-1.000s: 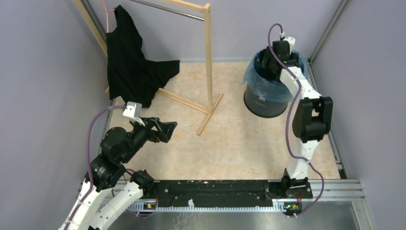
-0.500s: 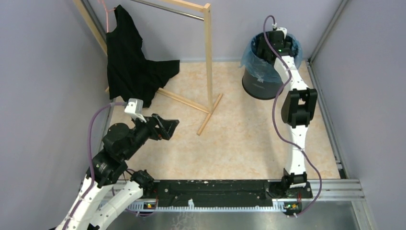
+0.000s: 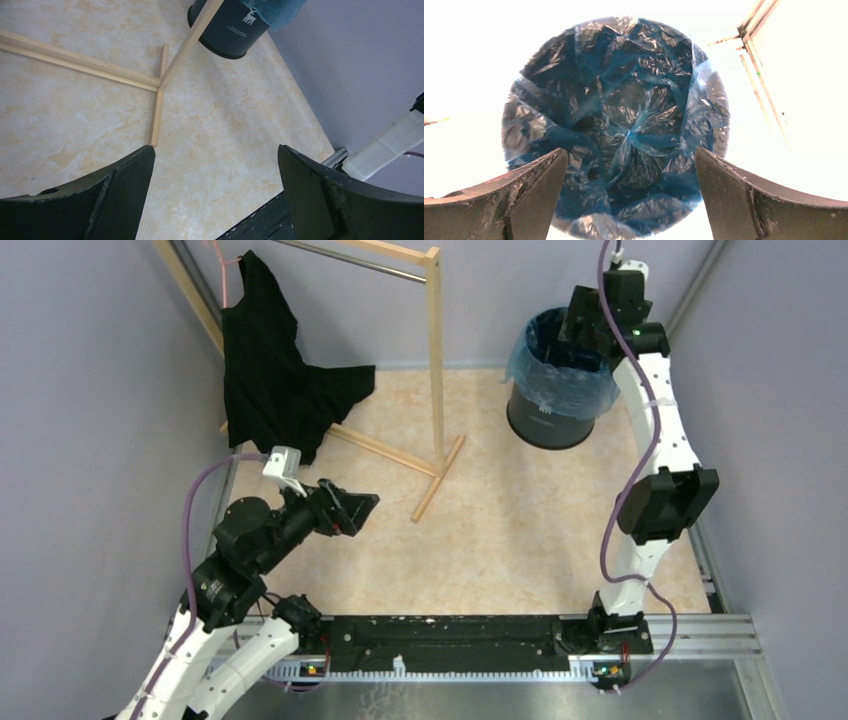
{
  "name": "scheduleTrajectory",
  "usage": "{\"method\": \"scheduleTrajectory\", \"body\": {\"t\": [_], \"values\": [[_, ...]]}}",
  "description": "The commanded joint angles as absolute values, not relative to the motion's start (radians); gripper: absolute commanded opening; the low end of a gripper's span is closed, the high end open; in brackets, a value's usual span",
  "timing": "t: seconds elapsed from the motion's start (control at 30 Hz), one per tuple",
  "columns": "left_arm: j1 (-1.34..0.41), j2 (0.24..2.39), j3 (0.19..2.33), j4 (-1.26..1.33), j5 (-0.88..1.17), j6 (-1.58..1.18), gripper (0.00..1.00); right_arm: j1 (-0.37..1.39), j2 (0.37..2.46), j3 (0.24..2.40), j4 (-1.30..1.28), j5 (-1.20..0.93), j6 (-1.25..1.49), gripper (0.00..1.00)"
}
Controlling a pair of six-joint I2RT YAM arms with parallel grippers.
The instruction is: Put the trash bags into the trash bin
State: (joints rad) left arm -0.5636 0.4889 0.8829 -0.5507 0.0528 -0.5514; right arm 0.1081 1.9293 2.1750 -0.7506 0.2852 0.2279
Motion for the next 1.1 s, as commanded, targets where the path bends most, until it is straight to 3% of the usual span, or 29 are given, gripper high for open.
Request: {"method": "scheduleTrajectory", "body": {"t": [0.0, 0.17, 0.37, 0.5, 0.73, 1.07], "values": [[-0.565, 0.475, 0.906, -0.553, 0.074, -0.562, 0.99, 0.106, 1.829, 2.224, -0.803, 0.231, 0.250, 0.99], [-0.565, 0.465, 0.927, -0.578, 0.055, -0.544, 0.99, 0.107, 1.722, 2.281, -0.883, -0.006, 0.307, 0.99], [-0.565, 0.470, 0.953, -0.576, 0.009, -0.488, 0.99, 0.135, 1.123, 1.499, -0.478, -0.421, 0.450, 0.99], [-0.565, 0.484, 0.968, -0.529, -0.065, -0.454, 0.99, 0.138, 0.835, 1.217, -0.542, -0.447, 0.429, 0.99], [-0.565, 0.523, 1.022, -0.381, -0.124, -0.378, 0.99, 0.138, 0.601, 1.205, -0.920, -0.387, 0.282, 0.99], [-0.565, 0.537, 1.193, -0.373, -0.191, -0.227, 0.99, 0.138, 0.590, 1.434, -0.841, -0.269, 0.249, 0.99]]}}
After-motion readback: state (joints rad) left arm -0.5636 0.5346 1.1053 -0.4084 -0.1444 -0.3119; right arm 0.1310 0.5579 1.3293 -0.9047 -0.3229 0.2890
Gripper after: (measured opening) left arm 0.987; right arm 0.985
